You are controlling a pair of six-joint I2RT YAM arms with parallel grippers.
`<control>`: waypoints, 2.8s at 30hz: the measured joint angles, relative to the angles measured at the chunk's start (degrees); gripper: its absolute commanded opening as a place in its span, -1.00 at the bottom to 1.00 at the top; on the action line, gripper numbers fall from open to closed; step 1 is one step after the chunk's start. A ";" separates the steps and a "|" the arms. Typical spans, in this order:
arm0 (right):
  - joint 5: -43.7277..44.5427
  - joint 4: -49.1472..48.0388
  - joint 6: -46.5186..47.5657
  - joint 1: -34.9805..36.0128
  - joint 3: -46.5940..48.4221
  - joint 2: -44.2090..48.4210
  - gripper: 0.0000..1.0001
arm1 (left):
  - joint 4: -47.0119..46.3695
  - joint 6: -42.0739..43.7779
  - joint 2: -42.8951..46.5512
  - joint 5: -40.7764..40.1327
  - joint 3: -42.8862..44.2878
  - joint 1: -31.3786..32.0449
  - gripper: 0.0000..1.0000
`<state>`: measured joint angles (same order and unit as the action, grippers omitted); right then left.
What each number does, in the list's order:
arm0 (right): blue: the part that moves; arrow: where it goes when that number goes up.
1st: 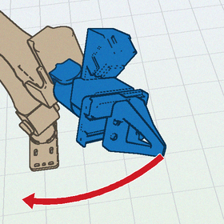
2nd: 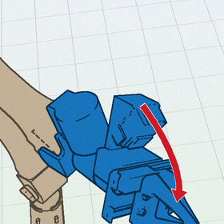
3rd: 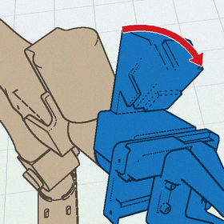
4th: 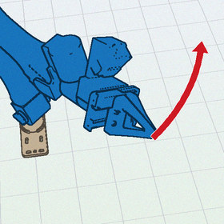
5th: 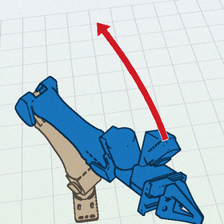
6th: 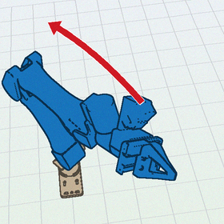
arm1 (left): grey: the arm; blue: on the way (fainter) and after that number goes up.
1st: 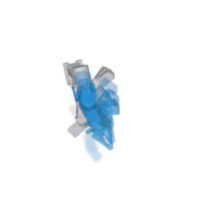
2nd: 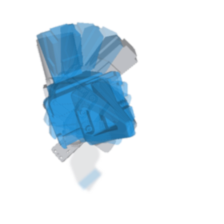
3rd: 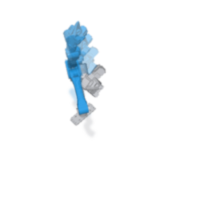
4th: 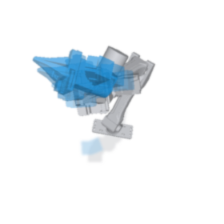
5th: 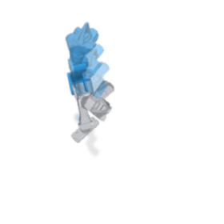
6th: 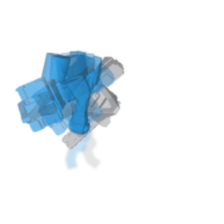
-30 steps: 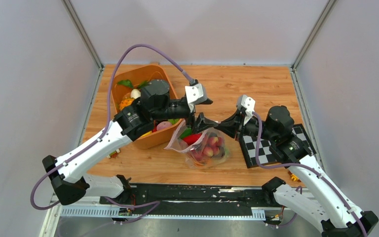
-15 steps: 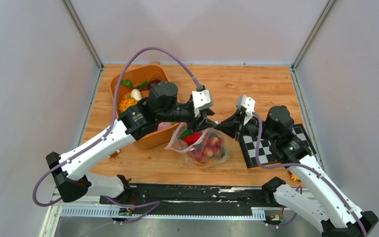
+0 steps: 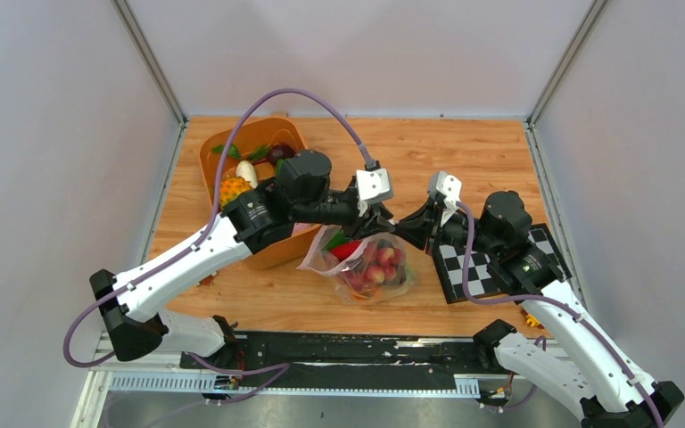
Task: Place the food in the zip-top bag and seal the zipper
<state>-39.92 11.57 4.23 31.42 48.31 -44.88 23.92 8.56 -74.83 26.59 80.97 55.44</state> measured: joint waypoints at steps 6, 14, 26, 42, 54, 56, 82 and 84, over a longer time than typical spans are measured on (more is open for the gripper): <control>0.07 0.11 -0.11 0.00 0.00 0.00 -1.00 | 1.22 0.81 -0.63 -1.53 0.24 0.70 -0.58; 0.09 -0.02 -0.11 0.00 0.00 0.00 -1.00 | 1.18 0.81 -0.28 -2.95 0.20 0.79 -0.45; 0.09 0.02 -0.11 0.00 0.00 0.00 -1.00 | -0.55 0.57 1.07 -2.91 -0.57 0.79 -0.71; 2.01 1.38 -0.09 0.04 -0.09 1.49 -1.00 | 1.14 2.45 1.42 -3.69 -0.61 0.81 -1.00; 2.25 1.44 -0.07 0.35 -0.44 2.89 -1.00 | 5.07 4.63 5.55 -7.45 -2.67 1.18 -1.00; 2.49 1.44 -0.07 0.37 -0.66 3.23 -1.00 | 5.07 4.63 5.62 -7.69 -2.93 1.18 -1.00; -3.32 1.90 4.02 0.26 4.15 -2.69 -0.24 | 5.03 3.93 3.21 -3.13 -1.40 1.05 -1.00; -3.96 2.19 4.55 0.28 4.15 -2.99 -0.47 | 5.05 3.98 3.21 -3.15 -1.40 1.05 -1.00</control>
<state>-43.88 13.76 8.78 31.70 52.47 -47.88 28.97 12.53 -71.61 23.44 79.57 56.49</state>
